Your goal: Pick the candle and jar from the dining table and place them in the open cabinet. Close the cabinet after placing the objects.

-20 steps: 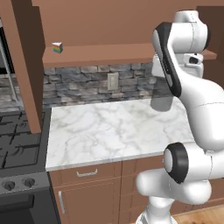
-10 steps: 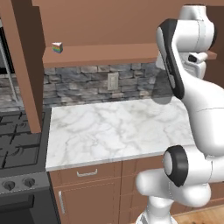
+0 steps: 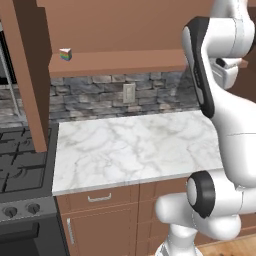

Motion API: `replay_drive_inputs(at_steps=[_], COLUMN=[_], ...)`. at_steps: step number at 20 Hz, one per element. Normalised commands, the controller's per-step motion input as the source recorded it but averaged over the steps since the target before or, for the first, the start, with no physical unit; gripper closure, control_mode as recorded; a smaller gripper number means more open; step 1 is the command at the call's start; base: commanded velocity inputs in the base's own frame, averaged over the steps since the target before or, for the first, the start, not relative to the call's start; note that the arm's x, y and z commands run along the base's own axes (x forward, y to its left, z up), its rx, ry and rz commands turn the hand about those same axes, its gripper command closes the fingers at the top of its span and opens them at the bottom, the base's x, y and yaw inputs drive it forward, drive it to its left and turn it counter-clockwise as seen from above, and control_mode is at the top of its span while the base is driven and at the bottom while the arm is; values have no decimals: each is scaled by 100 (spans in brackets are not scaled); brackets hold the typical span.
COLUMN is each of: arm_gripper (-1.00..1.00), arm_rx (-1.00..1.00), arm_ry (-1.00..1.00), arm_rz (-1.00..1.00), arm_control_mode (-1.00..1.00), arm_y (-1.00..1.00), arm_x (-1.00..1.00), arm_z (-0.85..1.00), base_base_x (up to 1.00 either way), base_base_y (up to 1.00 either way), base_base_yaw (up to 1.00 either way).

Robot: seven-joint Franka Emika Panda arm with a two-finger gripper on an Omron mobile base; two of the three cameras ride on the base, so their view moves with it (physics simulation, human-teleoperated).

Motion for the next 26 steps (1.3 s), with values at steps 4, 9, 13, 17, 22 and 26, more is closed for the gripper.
replay_drive_inputs(at_steps=[4,9,13,17,22,26], arm_gripper=[100,100,100,100,100,100], arm_rx=[0,0,0,0,2,2], arm_ry=[-22,-20,-9,0,0,0], arm_rz=[-7,-3,0,0,0,0], arm_control_mode=[-100,-100,-100,-100,-100,-100], arm_y=[0,0,0,0,-1,-1], arm_x=[0,0,3,13,42,42], arm_z=[33,7,0,2,12,18], base_base_x=[0,0,0,0,0,0], base_base_y=[0,0,0,0,0,0], base_base_yaw=[0,0,0,0,0,0])
